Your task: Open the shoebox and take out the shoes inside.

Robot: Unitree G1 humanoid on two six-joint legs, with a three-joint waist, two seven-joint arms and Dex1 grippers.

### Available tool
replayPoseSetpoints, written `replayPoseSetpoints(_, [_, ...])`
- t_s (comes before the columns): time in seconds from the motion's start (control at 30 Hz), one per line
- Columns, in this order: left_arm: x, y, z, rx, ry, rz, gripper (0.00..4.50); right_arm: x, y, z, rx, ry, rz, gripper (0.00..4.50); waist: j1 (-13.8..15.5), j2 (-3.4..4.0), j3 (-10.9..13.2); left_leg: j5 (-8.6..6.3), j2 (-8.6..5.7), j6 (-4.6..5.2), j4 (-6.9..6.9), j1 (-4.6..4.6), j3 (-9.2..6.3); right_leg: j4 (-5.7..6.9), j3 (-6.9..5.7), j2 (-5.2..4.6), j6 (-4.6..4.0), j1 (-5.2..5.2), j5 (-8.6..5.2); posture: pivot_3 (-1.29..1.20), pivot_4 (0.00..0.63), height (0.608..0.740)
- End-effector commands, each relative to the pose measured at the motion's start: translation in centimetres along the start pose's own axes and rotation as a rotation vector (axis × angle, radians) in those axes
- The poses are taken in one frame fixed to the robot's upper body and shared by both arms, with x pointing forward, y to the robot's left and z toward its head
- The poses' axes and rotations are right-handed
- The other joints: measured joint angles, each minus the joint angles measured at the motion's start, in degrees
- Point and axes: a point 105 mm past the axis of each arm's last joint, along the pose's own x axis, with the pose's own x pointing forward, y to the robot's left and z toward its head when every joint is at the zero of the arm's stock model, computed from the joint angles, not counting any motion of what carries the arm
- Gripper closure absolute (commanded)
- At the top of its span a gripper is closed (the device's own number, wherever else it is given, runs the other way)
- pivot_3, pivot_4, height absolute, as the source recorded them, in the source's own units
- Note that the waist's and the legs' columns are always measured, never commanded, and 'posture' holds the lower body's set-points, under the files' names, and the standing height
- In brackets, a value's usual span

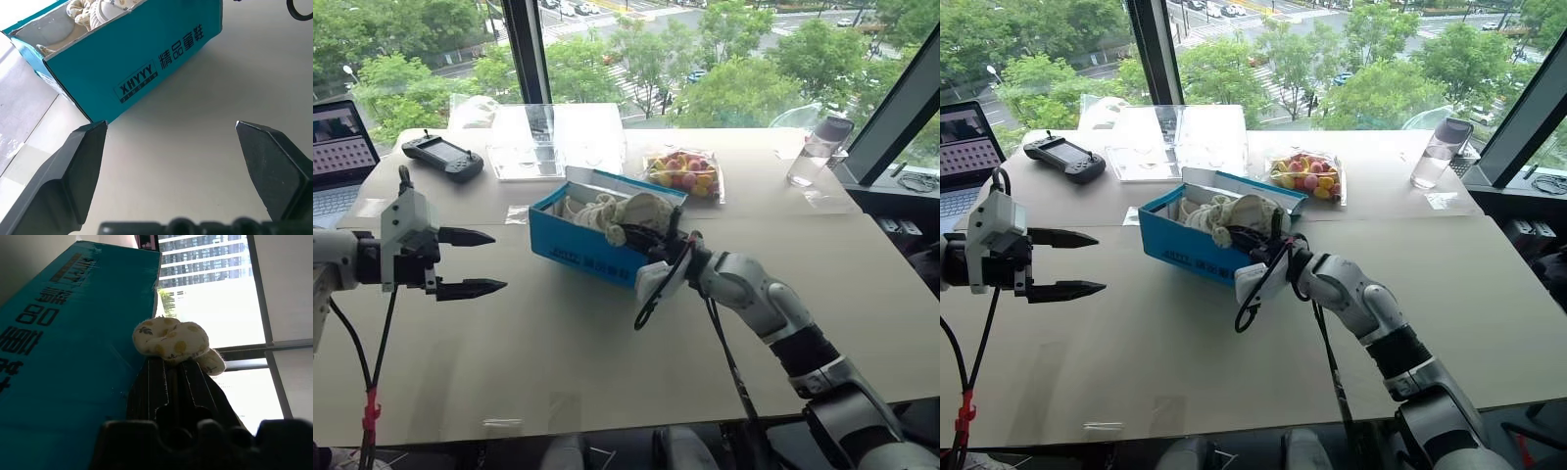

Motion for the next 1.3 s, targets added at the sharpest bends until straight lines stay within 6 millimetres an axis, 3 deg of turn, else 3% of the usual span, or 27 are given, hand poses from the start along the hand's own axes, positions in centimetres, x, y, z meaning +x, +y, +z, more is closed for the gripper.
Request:
replayPoseSetpoints(0.03, [-0.4, 0.3, 1.0, 0.050, -0.016, 0.017, 0.00, -1.2, 1.8, -1.1, 0.035, 0.058, 0.115, 4.47, 0.24, -0.01, -0.01, 0.00, 0.00, 0.00, 0.00, -0.01, 0.00, 0.00, -0.01, 0.00, 0.00, 0.01, 0.00, 0.00, 0.150, 0.740])
replayPoseSetpoints(0.07, [-0.4, 0.3, 1.0, 0.050, -0.017, 0.016, 0.00, -1.6, 3.2, -0.3, 0.046, 0.018, 0.174, 4.47, 0.37, -0.03, -0.02, 0.00, 0.00, 0.00, -0.01, 0.01, -0.02, -0.01, -0.02, 0.00, 0.01, 0.06, 0.00, 0.00, 0.150, 0.740])
replayPoseSetpoints(0.17, [-0.2, 0.3, 1.0, 0.052, -0.017, 0.015, 0.00, -1.7, 2.1, -1.6, 0.191, 0.103, 0.105, 4.47, 0.40, -0.03, -0.02, -0.08, 0.05, 0.12, -0.11, 0.35, -0.10, -0.11, -0.16, 0.03, 0.01, 0.54, -0.01, 0.00, 0.150, 0.740])
replayPoseSetpoints(0.2, [-0.2, 0.3, 1.0, 0.052, -0.018, 0.014, 0.00, -1.7, 2.6, -1.8, 0.240, 0.116, 0.144, 4.47, 0.39, -0.01, 0.00, -0.09, 0.05, 0.15, -0.11, 0.41, -0.09, -0.14, -0.14, 0.03, 0.01, 0.61, -0.01, 0.00, 0.150, 0.740])
replayPoseSetpoints(0.23, [-0.1, 0.3, 1.0, 0.053, -0.018, 0.012, 0.00, -2.2, 4.8, -0.8, 0.389, 0.100, 0.283, 4.47, 0.37, -0.01, 0.00, -0.09, 0.01, 0.15, -0.09, 0.38, -0.07, -0.14, -0.10, 0.01, 0.02, 0.58, -0.01, 0.00, 0.150, 0.740])
replayPoseSetpoints(0.27, [0.0, 0.3, 1.1, 0.054, -0.020, 0.010, 0.00, -2.3, 5.4, 0.2, 0.470, 0.067, 0.320, 4.47, 0.38, -0.04, -0.02, -0.09, -0.01, 0.15, -0.08, 0.43, -0.07, -0.17, -0.06, 0.00, 0.03, 0.60, 0.00, 0.00, 0.150, 0.740])
replayPoseSetpoints(0.33, [0.1, 0.3, 1.1, 0.056, -0.020, 0.008, 0.00, -2.1, 5.0, 0.6, 0.562, 0.056, 0.302, 4.47, 0.45, -0.09, -0.05, -0.12, 0.04, 0.19, -0.09, 0.73, -0.12, -0.34, -0.10, 0.03, 0.03, 0.91, -0.01, 0.00, 0.150, 0.740])
replayPoseSetpoints(0.43, [0.1, 0.3, 1.1, 0.057, -0.021, 0.008, 0.00, -1.8, 3.5, -0.1, 0.464, 0.061, 0.272, 4.47, 0.51, -0.07, -0.04, -0.14, 0.06, 0.22, -0.17, 1.18, -0.11, -0.39, -0.10, 0.02, 0.01, 1.36, -0.06, 0.00, 0.150, 0.740])
replayPoseSetpoints(0.57, [0.1, 0.2, 1.0, 0.055, -0.020, 0.009, 0.00, -1.0, -0.7, -1.4, 0.336, 0.074, 0.079, 4.47, 0.52, -0.04, -0.02, -0.14, 0.04, 0.21, -0.17, 1.16, -0.09, -0.34, -0.08, 0.01, 0.00, 1.29, -0.09, 0.00, 0.150, 0.740])
replayPoseSetpoints(0.7, [0.2, 0.2, 1.0, 0.054, -0.023, 0.011, 0.00, -1.1, -2.1, -1.1, 0.195, 0.048, -0.006, 4.47, 0.91, -0.04, -0.02, -0.13, 0.01, 0.19, -0.18, 0.83, -0.05, -0.25, -0.08, -0.01, 0.01, 0.92, -0.09, 0.00, 0.150, 0.740])
replayPoseSetpoints(0.97, [0.4, 0.0, 0.9, 0.055, -0.024, 0.008, 0.00, -1.0, -4.3, -0.8, 0.119, 0.025, -0.132, 4.47, 0.95, -0.04, -0.02, -0.06, 0.01, 0.06, -0.18, 0.37, -0.04, -0.09, -0.08, 0.01, 0.01, 0.51, -0.09, 0.00, 0.150, 0.740])
replayPoseSetpoints(1.07, [0.5, 0.1, 1.0, 0.054, -0.028, 0.007, 0.00, -1.3, -6.4, -1.4, 0.115, 0.030, -0.187, 4.47, 0.95, -0.03, -0.01, -0.09, 0.01, 0.12, -0.18, 0.35, -0.04, -0.12, -0.08, 0.01, 0.02, 0.51, -0.10, 0.00, 0.150, 0.740])
replayPoseSetpoints(1.13, [0.5, 0.1, 1.0, 0.055, -0.031, 0.007, 0.00, -1.7, -7.8, -2.1, 0.150, 0.043, -0.237, 4.47, 0.97, -0.03, 0.00, -0.09, 0.01, 0.12, -0.18, 0.35, -0.05, -0.12, -0.08, 0.01, 0.02, 0.51, -0.10, 0.00, 0.150, 0.740])
replayPoseSetpoints(1.3, [1.2, 0.3, 2.5, 0.070, -0.090, -0.002, 0.00, -4.7, -12.3, -9.6, 0.344, 0.284, -0.314, 4.47, 1.42, 0.00, 0.04, -0.11, -0.01, 0.16, -0.16, 0.34, -0.07, -0.15, -0.11, -0.01, 0.04, 0.56, -0.09, 0.00, 0.150, 0.740])
